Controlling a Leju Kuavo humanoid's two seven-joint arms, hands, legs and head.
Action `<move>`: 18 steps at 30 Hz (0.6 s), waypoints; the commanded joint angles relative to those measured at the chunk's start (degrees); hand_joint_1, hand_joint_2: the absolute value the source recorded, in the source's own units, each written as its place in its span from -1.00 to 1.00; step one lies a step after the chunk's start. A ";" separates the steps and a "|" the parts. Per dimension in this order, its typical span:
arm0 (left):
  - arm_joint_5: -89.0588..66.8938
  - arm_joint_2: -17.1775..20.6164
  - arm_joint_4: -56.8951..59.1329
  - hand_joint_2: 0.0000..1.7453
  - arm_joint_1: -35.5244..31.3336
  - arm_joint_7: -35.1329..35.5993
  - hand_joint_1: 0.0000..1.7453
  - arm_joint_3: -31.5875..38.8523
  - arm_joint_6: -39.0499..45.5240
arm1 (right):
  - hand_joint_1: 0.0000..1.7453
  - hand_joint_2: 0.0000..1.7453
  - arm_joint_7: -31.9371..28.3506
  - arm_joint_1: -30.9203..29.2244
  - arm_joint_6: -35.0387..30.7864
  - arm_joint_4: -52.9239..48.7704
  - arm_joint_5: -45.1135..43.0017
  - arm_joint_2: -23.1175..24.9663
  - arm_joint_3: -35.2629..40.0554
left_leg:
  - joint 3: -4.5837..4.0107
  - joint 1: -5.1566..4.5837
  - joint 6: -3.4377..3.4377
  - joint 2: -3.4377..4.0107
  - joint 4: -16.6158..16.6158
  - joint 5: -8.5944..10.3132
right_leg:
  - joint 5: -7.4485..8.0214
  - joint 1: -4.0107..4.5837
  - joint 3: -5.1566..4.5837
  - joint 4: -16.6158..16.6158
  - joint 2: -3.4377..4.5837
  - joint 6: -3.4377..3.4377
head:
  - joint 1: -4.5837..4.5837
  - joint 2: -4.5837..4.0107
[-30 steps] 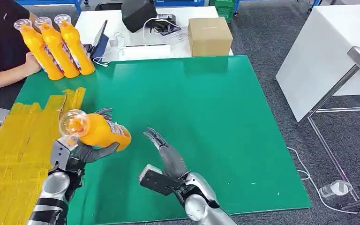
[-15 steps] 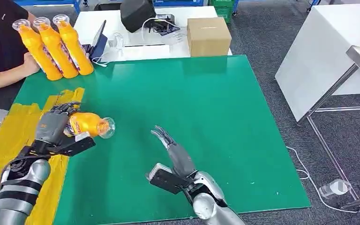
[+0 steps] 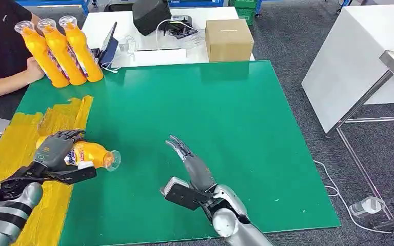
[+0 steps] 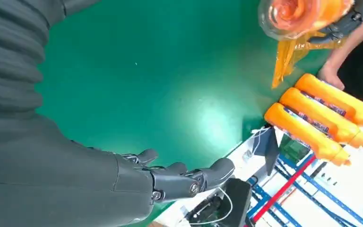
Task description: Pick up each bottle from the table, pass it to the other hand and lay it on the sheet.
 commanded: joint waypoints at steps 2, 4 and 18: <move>5.33 3.05 3.67 1.00 -0.67 -2.54 1.00 -5.81 -6.08 | -1.00 1.00 0.10 -3.06 0.97 1.93 -0.75 -1.12 0.77 | 0.05 0.00 0.03 0.09 -0.01 -0.02 | 0.00 0.02 0.03 -0.02 0.07 -0.03 | 0.00 0.00; 5.34 3.33 4.16 1.00 -0.73 -2.55 1.00 -6.32 -6.39 | -1.00 1.00 0.10 -3.22 1.02 2.13 -0.80 -1.08 0.80 | 0.12 0.04 0.05 0.06 -0.01 -0.05 | -0.02 0.05 0.14 -0.06 0.04 -0.05 | -0.02 0.00; 10.03 7.77 11.26 1.00 -3.92 -2.02 1.00 -10.91 -15.24 | -1.00 1.00 0.11 -5.21 1.34 4.27 -1.61 -0.71 1.84 | 0.20 0.02 0.02 0.15 -0.08 -0.01 | 0.03 0.04 0.15 -0.06 0.13 -0.07 | -0.02 0.00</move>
